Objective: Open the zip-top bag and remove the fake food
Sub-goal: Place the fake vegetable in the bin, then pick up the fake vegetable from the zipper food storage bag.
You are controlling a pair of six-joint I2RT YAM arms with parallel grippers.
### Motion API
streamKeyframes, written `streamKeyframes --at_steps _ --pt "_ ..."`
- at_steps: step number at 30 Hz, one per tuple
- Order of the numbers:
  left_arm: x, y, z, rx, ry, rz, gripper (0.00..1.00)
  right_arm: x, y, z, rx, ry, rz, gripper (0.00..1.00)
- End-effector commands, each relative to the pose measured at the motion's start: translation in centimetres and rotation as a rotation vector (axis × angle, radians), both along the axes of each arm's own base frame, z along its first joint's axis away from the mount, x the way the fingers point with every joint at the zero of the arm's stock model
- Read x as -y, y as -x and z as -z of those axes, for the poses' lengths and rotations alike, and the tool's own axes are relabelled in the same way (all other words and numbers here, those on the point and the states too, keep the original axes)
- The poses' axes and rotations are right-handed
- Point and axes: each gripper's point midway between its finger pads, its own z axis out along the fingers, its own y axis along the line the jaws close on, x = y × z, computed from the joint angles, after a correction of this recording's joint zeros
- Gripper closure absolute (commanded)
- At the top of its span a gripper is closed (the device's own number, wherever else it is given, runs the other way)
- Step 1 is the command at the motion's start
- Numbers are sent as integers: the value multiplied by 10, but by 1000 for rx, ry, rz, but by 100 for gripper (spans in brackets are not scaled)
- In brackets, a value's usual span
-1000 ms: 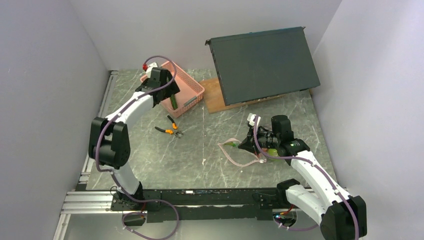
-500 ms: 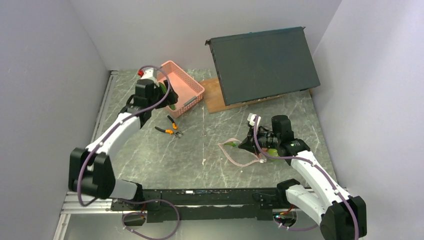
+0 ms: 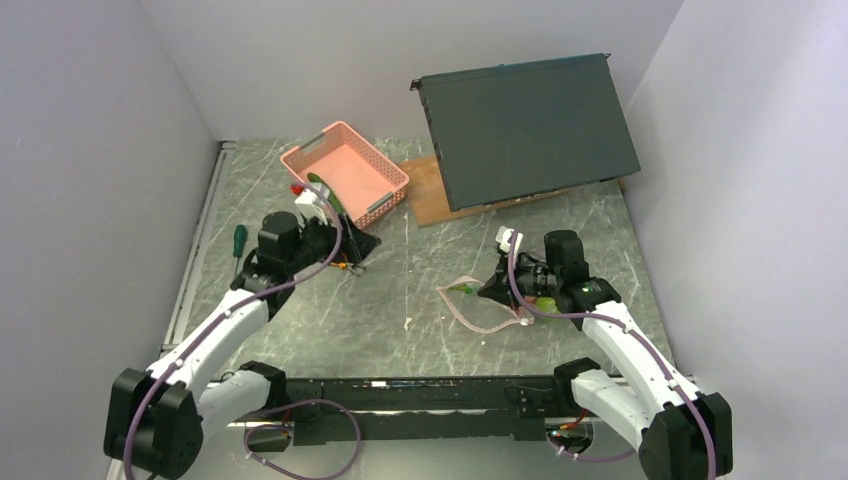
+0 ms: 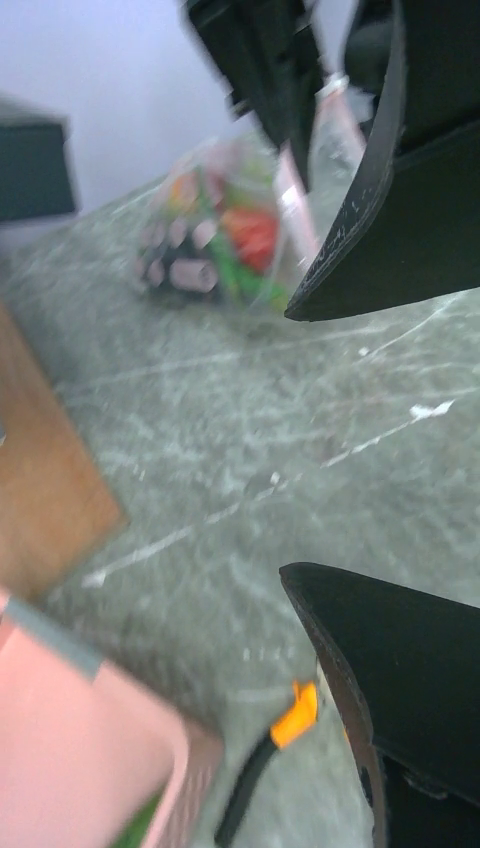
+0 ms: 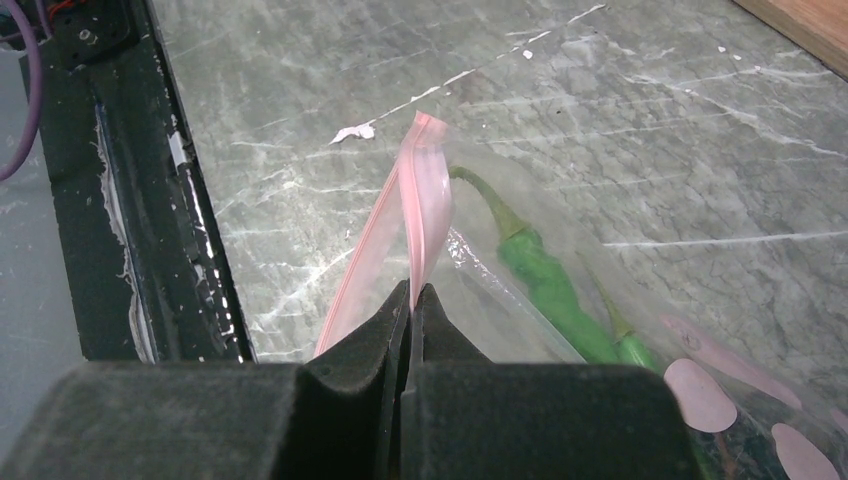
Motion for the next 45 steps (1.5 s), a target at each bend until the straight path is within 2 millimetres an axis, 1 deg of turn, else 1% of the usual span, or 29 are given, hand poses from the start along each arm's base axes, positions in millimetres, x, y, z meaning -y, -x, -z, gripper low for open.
streamKeyframes --at_steps 1,4,6,10,15,18,20,26,29,31,38,43,45 --pt "37 38 -33 141 56 182 6 -3 -2 -17 58 -26 -32 100" --pt "56 63 -32 161 67 253 6 -3 -2 -16 55 -25 -32 100" --pt "69 78 -31 169 95 293 9 -3 -2 -15 52 -25 -31 100" --pt "87 100 -31 181 182 328 10 -2 -3 -15 54 -25 -27 100" --pt "112 120 -27 149 238 373 10 -1 -4 -14 49 -23 -24 100" --pt "127 127 -26 133 247 398 12 -1 -4 -14 49 -23 -23 100" --pt "137 132 -25 127 243 408 14 -1 -4 -14 49 -22 -21 100" --pt "164 141 -22 125 244 426 16 0 -5 -15 51 -24 -17 100" --pt "176 145 -18 115 231 438 16 0 -4 -15 50 -25 -18 100" --pt "184 147 -14 112 225 445 18 0 -4 -15 52 -25 -19 100" --pt "207 146 -3 108 187 447 21 0 -4 -16 53 -26 -19 100" --pt "220 147 9 94 115 443 21 0 -4 -17 58 -28 -18 100" --pt "222 140 16 89 65 402 22 0 -4 -17 57 -28 -19 100"
